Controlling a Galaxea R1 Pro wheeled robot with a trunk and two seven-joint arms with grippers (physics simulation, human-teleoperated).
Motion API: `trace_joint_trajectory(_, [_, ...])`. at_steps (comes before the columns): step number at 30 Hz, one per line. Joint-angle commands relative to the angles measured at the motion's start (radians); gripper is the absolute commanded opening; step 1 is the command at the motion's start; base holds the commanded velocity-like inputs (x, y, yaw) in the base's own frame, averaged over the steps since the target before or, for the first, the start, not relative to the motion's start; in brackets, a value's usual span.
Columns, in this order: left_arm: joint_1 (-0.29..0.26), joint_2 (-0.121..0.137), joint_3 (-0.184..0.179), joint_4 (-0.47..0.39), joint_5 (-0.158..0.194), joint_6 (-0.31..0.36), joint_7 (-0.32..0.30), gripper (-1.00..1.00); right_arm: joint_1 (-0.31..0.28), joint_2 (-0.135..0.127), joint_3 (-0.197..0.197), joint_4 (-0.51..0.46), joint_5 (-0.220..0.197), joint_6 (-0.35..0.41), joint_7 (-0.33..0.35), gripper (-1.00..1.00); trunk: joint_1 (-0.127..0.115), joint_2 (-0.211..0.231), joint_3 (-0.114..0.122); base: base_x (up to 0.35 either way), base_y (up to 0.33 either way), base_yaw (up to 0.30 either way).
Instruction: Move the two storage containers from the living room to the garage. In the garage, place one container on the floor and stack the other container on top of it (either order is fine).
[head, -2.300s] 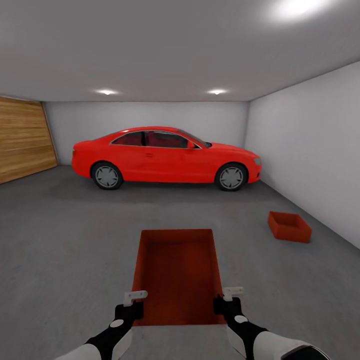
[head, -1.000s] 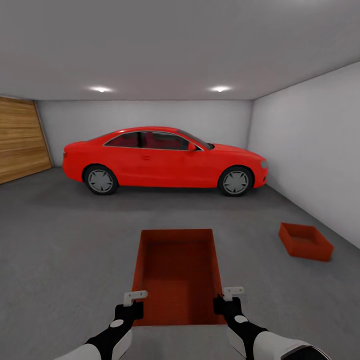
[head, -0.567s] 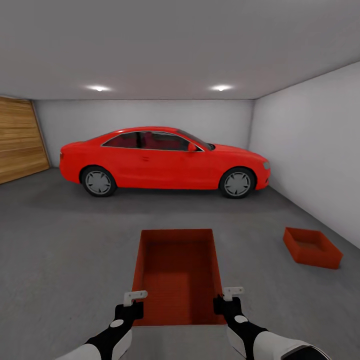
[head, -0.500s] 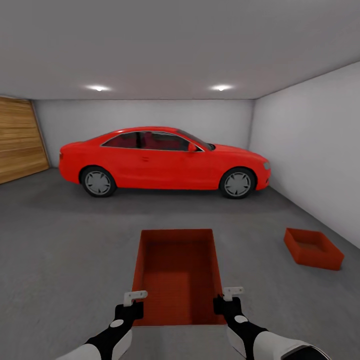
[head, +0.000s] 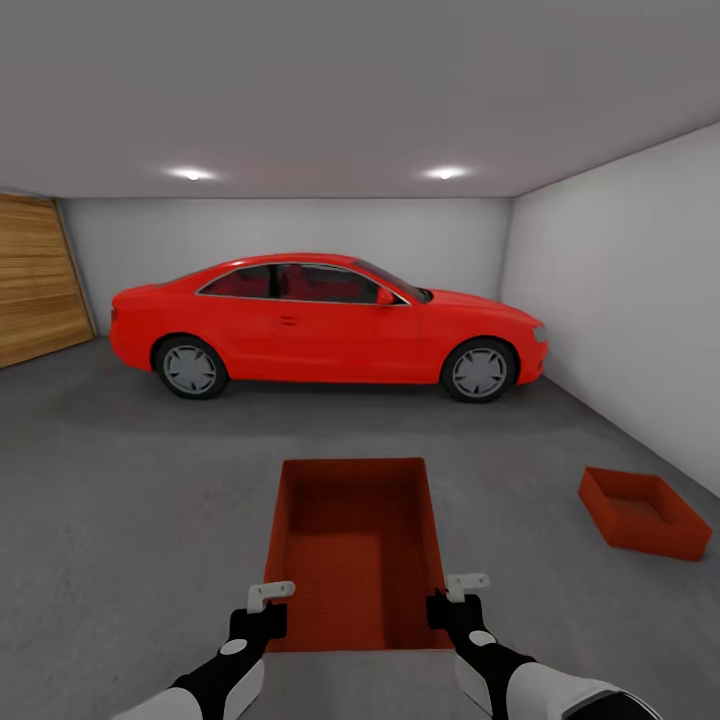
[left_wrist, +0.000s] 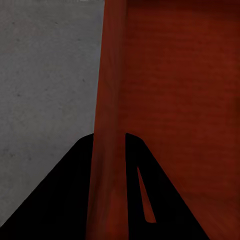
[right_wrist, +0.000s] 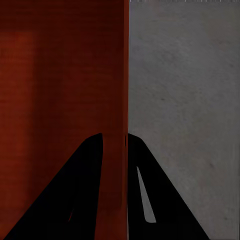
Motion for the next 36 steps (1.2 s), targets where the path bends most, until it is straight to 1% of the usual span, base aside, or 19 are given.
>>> trace_joint_trajectory(1, [-0.001, 0.013, 0.054, -0.002, 0.015, -0.002, 0.011, -1.00, -0.001, 0.001, -0.073, -0.001, 0.013, -0.001, 0.002, -1.00, 0.001, -0.001, -0.001, 0.321, 0.000, 0.000])
trace_joint_trajectory(36, [-0.001, 0.013, 0.054, -0.002, 0.015, -0.002, 0.011, -1.00, -0.001, 0.001, -0.073, 0.000, 0.013, -0.002, 0.001, -1.00, 0.001, -0.001, -0.001, 0.321, 0.000, -0.001])
